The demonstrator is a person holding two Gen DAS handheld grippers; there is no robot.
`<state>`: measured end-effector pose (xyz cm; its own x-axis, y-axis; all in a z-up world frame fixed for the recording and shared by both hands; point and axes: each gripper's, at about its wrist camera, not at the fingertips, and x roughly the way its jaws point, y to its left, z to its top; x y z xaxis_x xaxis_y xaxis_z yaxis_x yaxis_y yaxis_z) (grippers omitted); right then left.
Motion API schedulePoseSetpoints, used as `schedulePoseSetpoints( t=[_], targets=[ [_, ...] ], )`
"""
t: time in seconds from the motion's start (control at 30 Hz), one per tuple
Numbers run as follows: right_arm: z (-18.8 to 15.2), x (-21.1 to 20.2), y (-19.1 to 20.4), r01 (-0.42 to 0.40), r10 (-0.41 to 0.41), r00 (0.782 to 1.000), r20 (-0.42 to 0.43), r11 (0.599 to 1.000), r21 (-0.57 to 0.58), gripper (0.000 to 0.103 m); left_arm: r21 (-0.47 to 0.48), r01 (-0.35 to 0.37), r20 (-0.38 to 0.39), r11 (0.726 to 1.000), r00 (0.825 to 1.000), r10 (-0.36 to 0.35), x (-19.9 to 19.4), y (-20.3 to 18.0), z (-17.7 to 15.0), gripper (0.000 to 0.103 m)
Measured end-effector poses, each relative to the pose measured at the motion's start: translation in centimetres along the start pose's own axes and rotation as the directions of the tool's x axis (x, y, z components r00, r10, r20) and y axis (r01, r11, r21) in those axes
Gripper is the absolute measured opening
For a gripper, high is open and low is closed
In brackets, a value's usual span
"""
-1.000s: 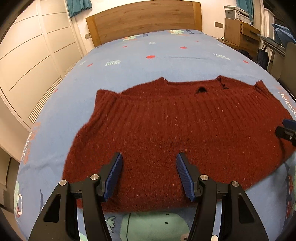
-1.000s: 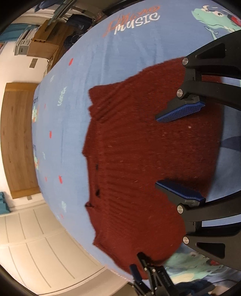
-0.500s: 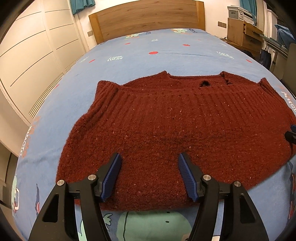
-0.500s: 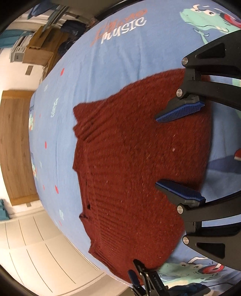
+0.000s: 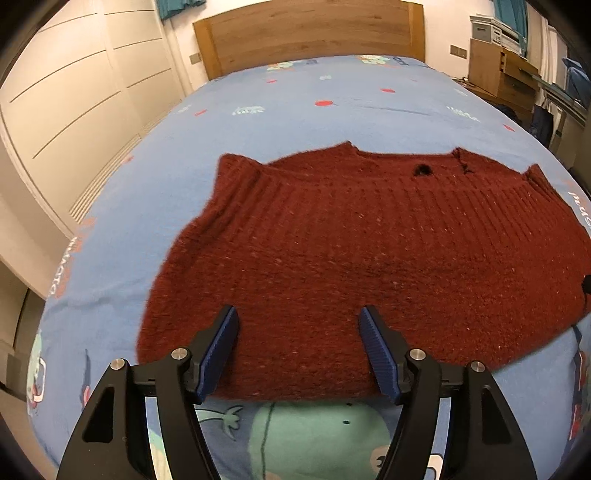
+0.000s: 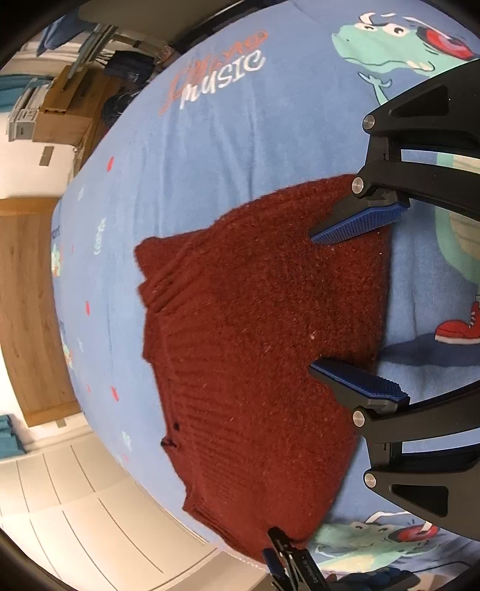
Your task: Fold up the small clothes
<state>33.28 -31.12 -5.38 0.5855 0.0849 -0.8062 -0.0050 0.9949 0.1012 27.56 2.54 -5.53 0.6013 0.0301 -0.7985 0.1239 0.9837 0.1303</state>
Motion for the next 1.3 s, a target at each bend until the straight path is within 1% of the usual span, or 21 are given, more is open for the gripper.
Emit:
schedulePoseSetpoints(
  t=[0.17, 0.3, 0.37, 0.5, 0.63, 0.8, 0.93, 1.07, 1.1, 1.17, 1.27, 1.3],
  targets=[
    [1.1, -0.5, 1.4, -0.031, 0.031, 0.999, 0.033, 1.0, -0.006, 0.067, -0.036, -0.04, -0.022, 0.999, 0.999, 0.039, 0.6, 1.3, -0.4, 0.063],
    [0.9, 1.2, 2.6, -0.031, 0.031, 1.0, -0.003, 0.999, -0.042, 0.067, -0.045, -0.056, -0.033, 0.997, 0.998, 0.054, 0.9, 1.7, -1.2, 0.067],
    [0.4, 1.9, 2.3, -0.024, 0.023, 1.0, -0.017, 0.999, -0.036, 0.067, -0.049, -0.06, -0.035, 0.997, 0.998, 0.058, 0.9, 1.9, -1.5, 0.069],
    [-0.1, 1.8, 0.9, -0.019, 0.019, 0.999, -0.027, 1.0, 0.0, 0.068, -0.062, -0.061, -0.043, 0.996, 0.997, 0.059, 0.7, 2.2, -1.6, 0.07],
    [-0.9, 0.8, -0.3, 0.0, 0.001, 0.999, -0.035, 1.0, 0.024, 0.068, -0.072, -0.065, -0.048, 0.995, 0.997, 0.062, 0.1, 2.2, -1.5, 0.07],
    [-2.0, -1.3, -0.8, -0.011, 0.012, 1.0, -0.026, 0.999, 0.05, 0.068, -0.092, -0.059, -0.055, 0.994, 0.997, 0.054, -1.2, 2.4, -1.7, 0.07],
    [-3.5, -3.1, -0.9, -0.027, 0.028, 0.999, -0.02, 0.998, 0.065, 0.068, -0.117, -0.043, -0.064, 0.992, 0.997, 0.036, -2.5, 2.7, -2.1, 0.07],
    [-5.2, -5.1, -1.0, -0.048, 0.049, 0.999, -0.014, 0.995, 0.093, 0.068, -0.167, -0.004, -0.07, 0.986, 0.998, -0.008, -3.8, 3.4, -2.6, 0.07],
    [-5.7, -5.6, -1.0, -0.051, 0.053, 0.999, -0.011, 0.994, 0.1, 0.068, -0.196, 0.019, -0.069, 0.98, 0.997, -0.033, -4.2, 3.8, -2.7, 0.07],
    [-6.4, -6.5, -1.0, -0.054, 0.056, 0.998, -0.009, 0.993, 0.108, 0.068, -0.275, 0.065, -0.068, 0.959, 0.994, -0.086, -4.8, 5.1, -3.1, 0.07],
    [-7.4, -7.8, -0.9, -0.055, 0.056, 0.998, -0.005, 0.992, 0.11, 0.068, -0.4, 0.125, -0.065, 0.908, 0.984, -0.164, -5.2, 7.5, -3.5, 0.07],
    [-7.8, -8.4, -0.9, -0.057, 0.057, 0.998, 0.0, 0.992, 0.115, 0.068, -0.451, 0.147, -0.063, 0.88, 0.979, -0.196, -5.3, 8.5, -3.8, 0.07]
  ],
)
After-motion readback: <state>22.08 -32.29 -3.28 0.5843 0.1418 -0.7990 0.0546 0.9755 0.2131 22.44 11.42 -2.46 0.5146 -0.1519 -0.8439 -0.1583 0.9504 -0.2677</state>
